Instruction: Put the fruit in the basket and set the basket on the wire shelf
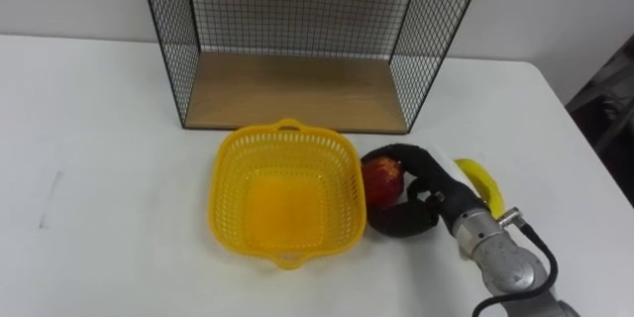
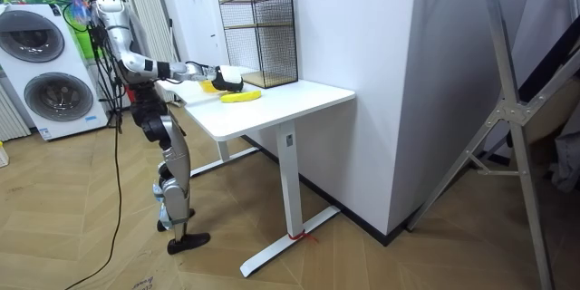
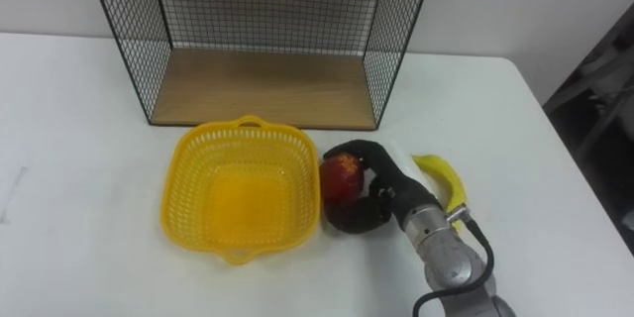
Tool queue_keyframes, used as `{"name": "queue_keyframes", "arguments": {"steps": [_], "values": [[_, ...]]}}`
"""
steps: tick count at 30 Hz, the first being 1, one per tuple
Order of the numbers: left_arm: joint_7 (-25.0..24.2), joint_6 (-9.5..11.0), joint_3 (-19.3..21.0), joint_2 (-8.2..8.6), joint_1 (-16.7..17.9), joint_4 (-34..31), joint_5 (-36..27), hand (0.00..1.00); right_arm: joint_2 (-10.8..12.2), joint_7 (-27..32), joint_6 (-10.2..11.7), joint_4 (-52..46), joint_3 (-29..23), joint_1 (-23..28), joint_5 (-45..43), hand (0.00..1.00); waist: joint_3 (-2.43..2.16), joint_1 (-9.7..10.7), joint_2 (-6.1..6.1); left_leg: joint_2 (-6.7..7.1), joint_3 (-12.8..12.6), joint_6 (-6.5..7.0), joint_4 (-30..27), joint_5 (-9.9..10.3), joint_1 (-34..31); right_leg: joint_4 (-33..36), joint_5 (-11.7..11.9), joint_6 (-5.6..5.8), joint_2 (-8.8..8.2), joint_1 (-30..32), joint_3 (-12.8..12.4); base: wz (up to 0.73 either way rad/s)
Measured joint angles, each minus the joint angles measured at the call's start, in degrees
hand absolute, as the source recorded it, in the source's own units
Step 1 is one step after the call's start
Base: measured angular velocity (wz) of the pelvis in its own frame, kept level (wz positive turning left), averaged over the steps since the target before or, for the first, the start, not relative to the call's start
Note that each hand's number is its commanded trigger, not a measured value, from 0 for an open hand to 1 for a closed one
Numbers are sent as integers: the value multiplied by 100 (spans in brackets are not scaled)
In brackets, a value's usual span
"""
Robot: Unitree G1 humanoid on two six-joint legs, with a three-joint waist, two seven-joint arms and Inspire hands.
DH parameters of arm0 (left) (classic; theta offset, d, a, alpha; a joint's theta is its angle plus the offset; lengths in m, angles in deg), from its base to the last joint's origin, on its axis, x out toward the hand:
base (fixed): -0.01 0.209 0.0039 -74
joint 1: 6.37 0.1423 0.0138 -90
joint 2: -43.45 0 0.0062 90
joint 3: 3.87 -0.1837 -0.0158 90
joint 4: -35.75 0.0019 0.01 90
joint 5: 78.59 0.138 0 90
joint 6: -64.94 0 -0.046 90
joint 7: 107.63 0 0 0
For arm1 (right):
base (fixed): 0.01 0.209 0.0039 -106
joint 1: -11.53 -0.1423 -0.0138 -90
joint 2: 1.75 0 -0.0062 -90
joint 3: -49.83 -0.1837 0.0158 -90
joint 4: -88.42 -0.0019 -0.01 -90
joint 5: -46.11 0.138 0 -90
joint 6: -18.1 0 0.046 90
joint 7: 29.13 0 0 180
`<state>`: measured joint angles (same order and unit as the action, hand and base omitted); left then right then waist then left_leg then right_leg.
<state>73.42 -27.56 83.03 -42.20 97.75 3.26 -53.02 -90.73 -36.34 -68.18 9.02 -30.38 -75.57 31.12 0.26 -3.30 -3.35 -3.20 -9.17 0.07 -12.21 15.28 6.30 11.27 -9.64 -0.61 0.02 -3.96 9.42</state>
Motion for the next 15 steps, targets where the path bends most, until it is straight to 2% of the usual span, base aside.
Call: {"name": "queue_keyframes", "arguments": {"steps": [4,12,15], "values": [[-9,0,93,37,85,1,2,0,1,0,0,-37,-86,48,3,100,-11,11,26,4,2,0,-6,0,25,-6,0,0,-3,-28,-1,0],[-145,-8,314,159,233,14,34,0,1,123,36,-497,-1021,161,423,100,-30,169,66,14,45,-10,-5,-10,74,-68,0,1,-2,-100,-22,2],[-152,-11,314,199,232,52,3,0,3,266,36,-513,-1178,162,605,100,-31,181,78,10,-8,-15,21,-17,123,-65,0,0,6,-118,-113,-9]]}}
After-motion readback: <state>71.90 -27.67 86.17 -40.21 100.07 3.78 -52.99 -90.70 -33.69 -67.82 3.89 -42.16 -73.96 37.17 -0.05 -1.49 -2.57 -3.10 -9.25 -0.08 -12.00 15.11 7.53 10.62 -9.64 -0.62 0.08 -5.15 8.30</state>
